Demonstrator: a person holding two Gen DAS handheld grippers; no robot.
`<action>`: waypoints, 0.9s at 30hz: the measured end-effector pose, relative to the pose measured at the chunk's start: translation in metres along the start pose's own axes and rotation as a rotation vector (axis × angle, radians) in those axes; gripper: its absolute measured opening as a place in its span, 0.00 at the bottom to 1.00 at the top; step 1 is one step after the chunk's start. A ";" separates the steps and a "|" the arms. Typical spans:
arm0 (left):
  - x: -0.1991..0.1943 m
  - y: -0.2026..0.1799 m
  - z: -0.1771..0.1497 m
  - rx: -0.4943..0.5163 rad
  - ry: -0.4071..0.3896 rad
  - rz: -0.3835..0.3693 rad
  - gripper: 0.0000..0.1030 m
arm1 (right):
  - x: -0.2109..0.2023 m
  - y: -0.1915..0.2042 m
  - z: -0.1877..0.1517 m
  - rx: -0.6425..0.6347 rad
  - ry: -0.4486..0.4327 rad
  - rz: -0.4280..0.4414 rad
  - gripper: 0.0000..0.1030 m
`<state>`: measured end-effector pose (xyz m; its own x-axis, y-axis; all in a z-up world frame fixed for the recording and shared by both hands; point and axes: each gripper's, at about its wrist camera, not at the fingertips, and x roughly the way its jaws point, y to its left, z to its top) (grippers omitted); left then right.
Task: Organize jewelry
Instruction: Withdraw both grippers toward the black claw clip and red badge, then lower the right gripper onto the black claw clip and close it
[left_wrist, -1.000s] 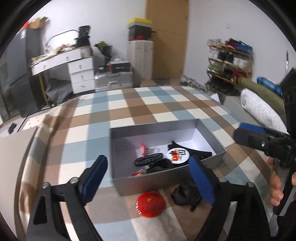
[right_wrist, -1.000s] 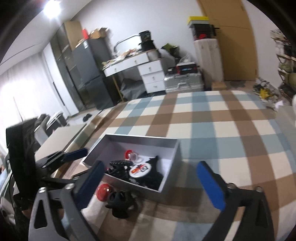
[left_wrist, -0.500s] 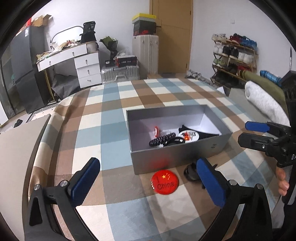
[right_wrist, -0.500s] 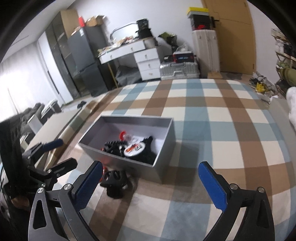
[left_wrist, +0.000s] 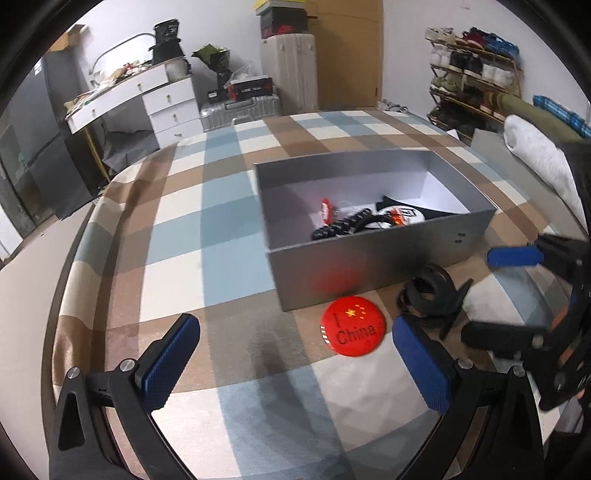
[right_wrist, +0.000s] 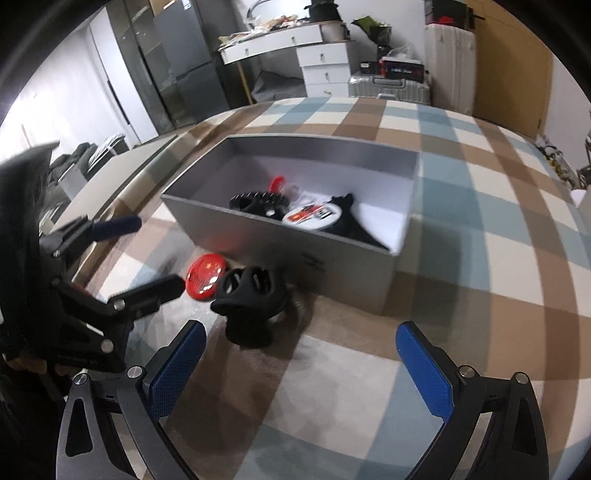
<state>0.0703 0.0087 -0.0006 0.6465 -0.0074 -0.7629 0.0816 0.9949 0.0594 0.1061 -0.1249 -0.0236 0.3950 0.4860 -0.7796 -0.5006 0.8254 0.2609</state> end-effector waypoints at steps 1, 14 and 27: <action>0.000 0.001 0.000 -0.008 -0.001 0.003 0.99 | 0.001 0.001 0.000 0.002 -0.002 0.005 1.00; 0.003 0.020 0.003 -0.138 -0.008 -0.021 0.99 | 0.017 0.023 -0.002 -0.029 -0.025 0.015 0.93; 0.005 0.015 0.001 -0.117 0.010 -0.040 0.99 | 0.022 0.039 0.000 -0.136 -0.046 -0.054 0.45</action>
<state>0.0758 0.0237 -0.0026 0.6368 -0.0473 -0.7696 0.0176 0.9987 -0.0468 0.0953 -0.0825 -0.0303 0.4571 0.4575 -0.7627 -0.5761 0.8056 0.1379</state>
